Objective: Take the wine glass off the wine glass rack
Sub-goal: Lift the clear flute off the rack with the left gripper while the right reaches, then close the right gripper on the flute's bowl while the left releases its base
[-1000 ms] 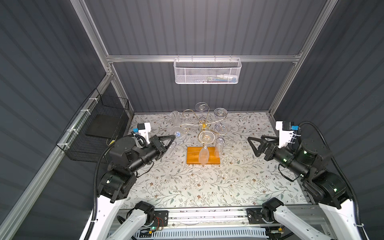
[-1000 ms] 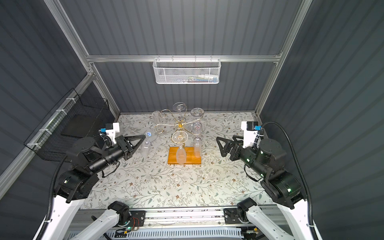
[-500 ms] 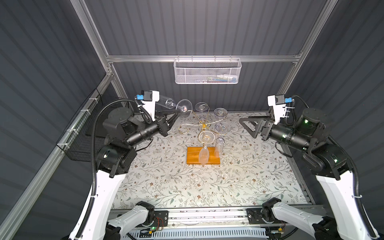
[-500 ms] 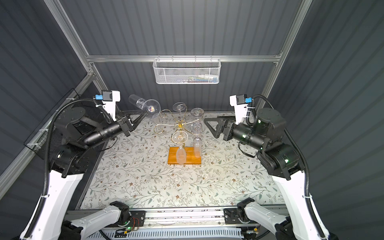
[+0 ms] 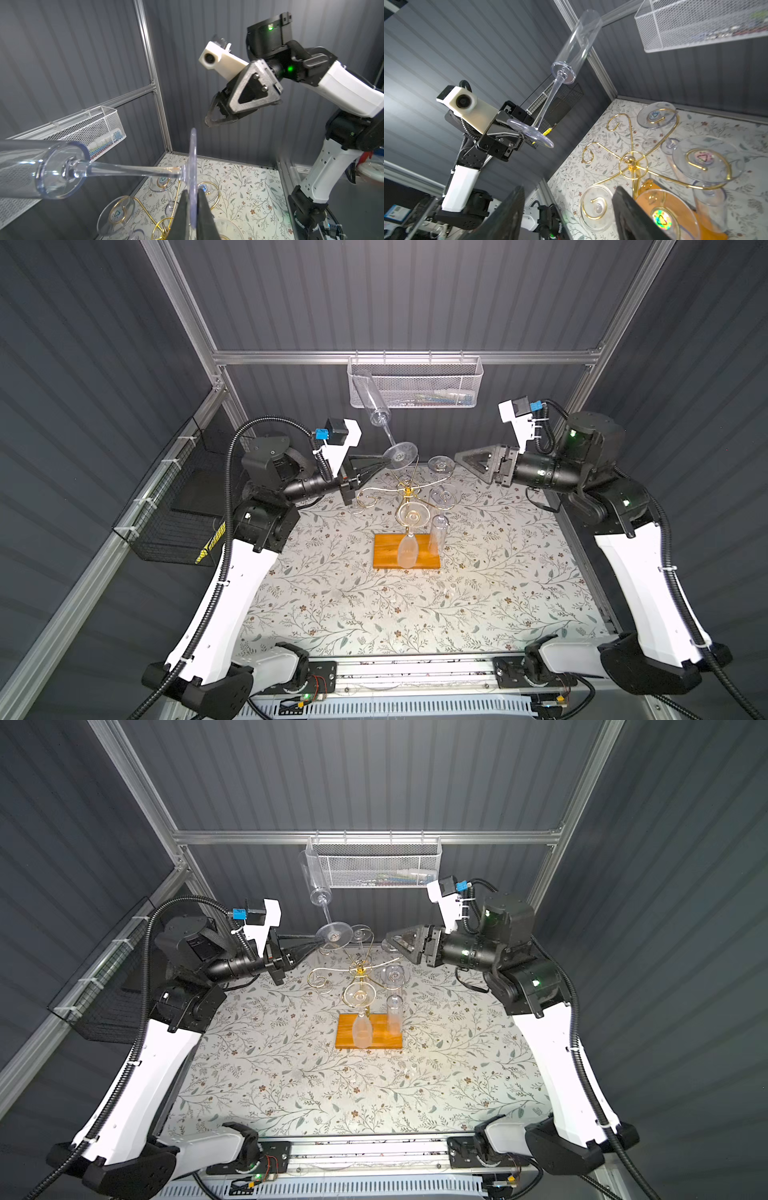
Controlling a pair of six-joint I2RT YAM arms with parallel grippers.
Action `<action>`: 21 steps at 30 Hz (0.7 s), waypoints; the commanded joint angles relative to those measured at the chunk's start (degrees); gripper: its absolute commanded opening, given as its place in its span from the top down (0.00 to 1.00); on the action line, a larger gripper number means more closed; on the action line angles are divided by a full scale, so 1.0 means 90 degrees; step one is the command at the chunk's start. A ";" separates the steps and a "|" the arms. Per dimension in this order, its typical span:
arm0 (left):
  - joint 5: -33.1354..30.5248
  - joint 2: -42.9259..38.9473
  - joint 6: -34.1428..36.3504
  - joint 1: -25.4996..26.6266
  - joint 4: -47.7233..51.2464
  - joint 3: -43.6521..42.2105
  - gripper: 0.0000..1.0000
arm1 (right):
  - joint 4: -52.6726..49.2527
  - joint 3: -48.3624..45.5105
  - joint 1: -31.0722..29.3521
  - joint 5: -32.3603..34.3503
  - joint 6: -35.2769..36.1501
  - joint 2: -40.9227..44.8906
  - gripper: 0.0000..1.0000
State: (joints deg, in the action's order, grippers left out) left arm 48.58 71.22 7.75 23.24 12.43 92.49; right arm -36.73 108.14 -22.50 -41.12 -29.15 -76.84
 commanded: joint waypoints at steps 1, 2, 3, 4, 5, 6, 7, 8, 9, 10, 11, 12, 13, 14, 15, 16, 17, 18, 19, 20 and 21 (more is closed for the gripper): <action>0.0567 0.0037 0.0787 0.0108 -0.0628 -0.0052 1.00 | 0.0334 0.0191 0.0095 -0.0614 -0.0216 -0.0105 0.37; 0.0597 0.0073 0.0893 0.0162 -0.0629 -0.0052 1.00 | 0.0417 0.0194 0.0115 -0.0715 -0.0288 -0.0138 0.38; 0.0609 0.0117 0.1022 0.0233 -0.0623 -0.0042 1.00 | 0.0520 0.0194 0.0125 -0.0811 -0.0373 -0.0173 0.40; 0.0609 0.0163 0.1205 0.0326 -0.0551 -0.0028 1.00 | 0.0590 0.0192 0.0127 -0.0897 -0.0439 -0.0207 0.42; 0.0600 0.0198 0.1364 0.0413 -0.0483 -0.0023 1.00 | 0.0645 0.0192 0.0127 -0.0958 -0.0479 -0.0239 0.44; 0.0573 0.0254 0.1578 0.0527 -0.0380 0.0004 1.00 | 0.0706 0.0183 0.0127 -0.1036 -0.0547 -0.0274 0.46; 0.0520 0.0304 0.1786 0.0636 -0.0245 0.0038 1.00 | 0.0764 0.0173 0.0127 -0.1096 -0.0608 -0.0306 0.49; 0.0459 0.0344 0.1968 0.0743 -0.0135 0.0071 1.00 | 0.0820 0.0155 0.0127 -0.1148 -0.0659 -0.0334 0.50; 0.0390 0.0394 0.2106 0.0852 -0.0021 0.0108 1.00 | 0.0887 0.0135 0.0127 -0.1223 -0.0739 -0.0361 0.52; 0.0312 0.0442 0.2268 0.0938 0.0089 0.0138 1.00 | 0.0971 0.0098 0.0134 -0.1292 -0.0796 -0.0363 0.54; 0.0253 0.0483 0.2392 0.1010 0.0169 0.0165 1.00 | 0.1030 0.0056 0.0128 -0.1327 -0.0839 -0.0361 0.55; 0.0193 0.0520 0.2531 0.1087 0.0269 0.0198 1.00 | 0.1095 0.0011 0.0128 -0.1348 -0.0888 -0.0352 0.56; 0.0128 0.0559 0.2656 0.1172 0.0371 0.0235 1.00 | 0.1155 -0.0053 0.0127 -0.1358 -0.0926 -0.0334 0.57; 0.0074 0.0589 0.2758 0.1233 0.0449 0.0272 1.00 | 0.1196 -0.0110 0.0127 -0.1368 -0.0954 -0.0313 0.57; 0.0024 0.0619 0.2844 0.1304 0.0516 0.0293 1.00 | 0.1221 -0.0170 0.0127 -0.1368 -0.0977 -0.0296 0.58; -0.0037 0.0636 0.2919 0.1372 0.0541 0.0300 1.00 | 0.1232 -0.0236 0.0127 -0.1368 -0.0970 -0.0266 0.59; -0.0087 0.0646 0.2983 0.1421 0.0548 0.0300 1.00 | 0.1235 -0.0305 0.0127 -0.1359 -0.0979 -0.0244 0.60; -0.0125 0.0658 0.3030 0.1465 0.0547 0.0299 1.00 | 0.1259 -0.0383 0.0127 -0.1358 -0.0990 -0.0207 0.60; -0.0153 0.0661 0.3072 0.1512 0.0554 0.0300 1.00 | 0.1274 -0.0453 0.0127 -0.1345 -0.0984 -0.0175 0.60; -0.0177 0.0670 0.3110 0.1554 0.0561 0.0297 1.00 | 0.1259 -0.0488 0.0128 -0.1318 -0.0960 -0.0146 0.60; -0.0215 0.0666 0.3163 0.1593 0.0557 0.0299 1.00 | 0.1216 -0.0516 0.0128 -0.1270 -0.0926 -0.0114 0.59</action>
State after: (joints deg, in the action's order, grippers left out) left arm 47.92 77.71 32.42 36.75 17.54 92.66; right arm -27.16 104.38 -21.41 -51.68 -37.34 -79.22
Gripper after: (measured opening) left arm 0.081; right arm 0.404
